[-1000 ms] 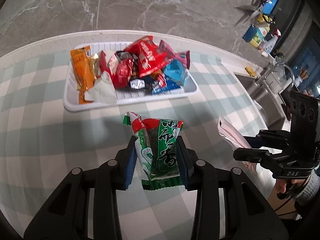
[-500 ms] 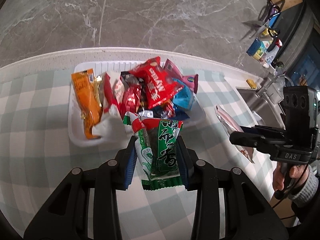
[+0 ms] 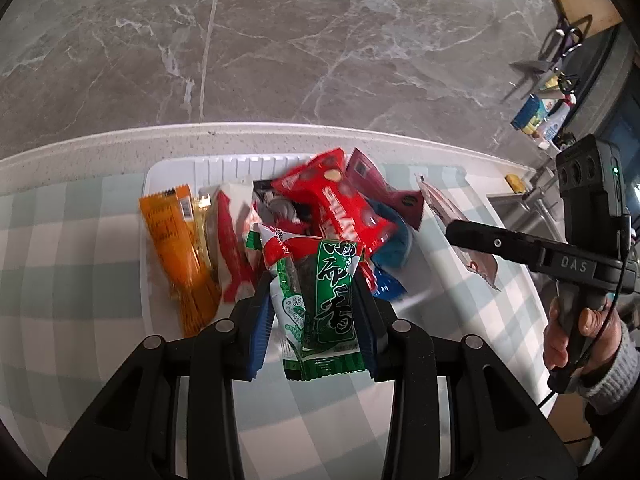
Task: Organize snacks
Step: 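Carry the green bag and pink stick pack over the white tray, then lower both packs into the tray and open both tools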
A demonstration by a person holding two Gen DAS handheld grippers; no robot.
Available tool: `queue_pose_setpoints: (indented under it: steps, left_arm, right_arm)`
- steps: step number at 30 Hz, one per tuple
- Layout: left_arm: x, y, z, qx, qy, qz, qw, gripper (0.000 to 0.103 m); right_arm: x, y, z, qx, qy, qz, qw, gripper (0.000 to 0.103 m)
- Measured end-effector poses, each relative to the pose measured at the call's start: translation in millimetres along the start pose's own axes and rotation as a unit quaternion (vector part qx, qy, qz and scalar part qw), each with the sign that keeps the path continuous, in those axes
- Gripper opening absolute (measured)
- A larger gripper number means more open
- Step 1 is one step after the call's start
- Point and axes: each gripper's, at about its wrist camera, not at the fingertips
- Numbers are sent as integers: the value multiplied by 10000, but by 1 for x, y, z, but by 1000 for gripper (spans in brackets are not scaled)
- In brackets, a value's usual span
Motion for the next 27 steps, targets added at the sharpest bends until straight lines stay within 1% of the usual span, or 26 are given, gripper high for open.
queue_pose_setpoints:
  steps: [10,21,23,25,27]
  left_arm:
    - [29,10,22,-28,17,115,9999,34]
    - [52,20,30,-22,50,307,9995,35]
    - [56,21,30,-16,62,342,9994,35]
    - [59,21,30,11,92,408,9991,37]
    - [62,21,30,24,103,454,9989,39]
  right_arm:
    - [31,-7,21,104,49,-119,9999,30]
    - [52,-10,29,47,118,-279,9995,33]
    - [55,-9,30,25,127,-304,9995,36]
    - [56,-8,31,-39,108,-360,9993,43]
    - [56,-6,31,-111,87,-380,9992,43]
Point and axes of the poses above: each gripper's, at about its wrist camera, not at the fingertips, and x roughly the way its jaws point, y to its left, z to its top, and after that the axes turned 8 degrees about -y, right-handed
